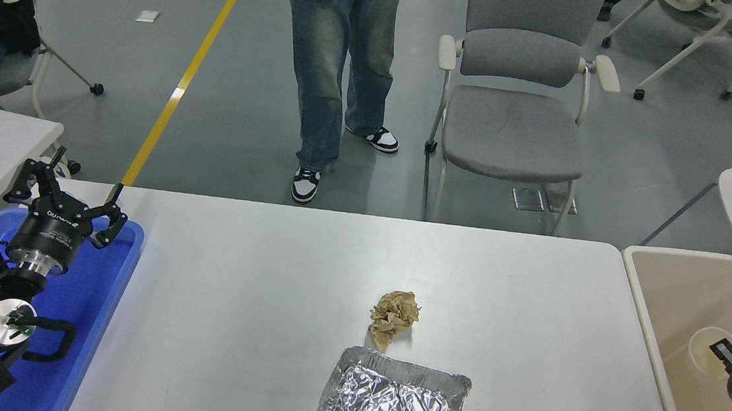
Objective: Clean the table surface
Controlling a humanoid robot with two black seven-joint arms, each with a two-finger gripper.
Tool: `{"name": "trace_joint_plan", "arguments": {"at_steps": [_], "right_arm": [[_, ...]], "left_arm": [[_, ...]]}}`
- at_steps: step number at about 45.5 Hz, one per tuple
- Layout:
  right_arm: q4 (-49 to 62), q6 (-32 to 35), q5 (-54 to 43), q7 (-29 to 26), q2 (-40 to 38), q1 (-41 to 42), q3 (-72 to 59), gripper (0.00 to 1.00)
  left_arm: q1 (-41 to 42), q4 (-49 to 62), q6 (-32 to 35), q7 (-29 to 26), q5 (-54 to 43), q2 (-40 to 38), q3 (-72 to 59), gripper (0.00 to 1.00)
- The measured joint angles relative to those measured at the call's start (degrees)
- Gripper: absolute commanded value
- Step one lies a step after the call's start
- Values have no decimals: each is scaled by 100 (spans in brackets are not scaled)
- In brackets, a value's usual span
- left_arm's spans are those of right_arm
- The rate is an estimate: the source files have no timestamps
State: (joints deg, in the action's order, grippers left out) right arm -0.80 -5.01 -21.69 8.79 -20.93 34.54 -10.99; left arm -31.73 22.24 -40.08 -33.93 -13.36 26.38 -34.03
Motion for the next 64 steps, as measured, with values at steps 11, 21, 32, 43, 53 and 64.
{"name": "trace_joint_plan", "arguments": {"at_steps": [11, 21, 32, 43, 53, 64], "right_arm": [[20, -5, 90, 5, -17, 80, 61, 100], [-509, 27, 552, 9, -449, 260, 394, 100], [-2386, 26, 861, 22, -1565, 429, 1379, 100], [-4320, 13, 992, 33, -2369, 416, 2482, 100], [-5586, 5, 1185, 72, -2609, 348, 3062, 100], [-6489, -3, 1300, 246, -2421, 236, 3368, 100]], "left_arm": [[0, 0, 0, 0, 0, -1, 1, 100], [0, 0, 0, 0, -1, -1, 1, 100], [0, 0, 0, 0, 0, -1, 1, 100], [0, -1, 0, 0, 0, -1, 2, 100], [0, 0, 0, 0, 0, 0, 2, 100], [0, 0, 0, 0, 0, 0, 1, 100]]}}
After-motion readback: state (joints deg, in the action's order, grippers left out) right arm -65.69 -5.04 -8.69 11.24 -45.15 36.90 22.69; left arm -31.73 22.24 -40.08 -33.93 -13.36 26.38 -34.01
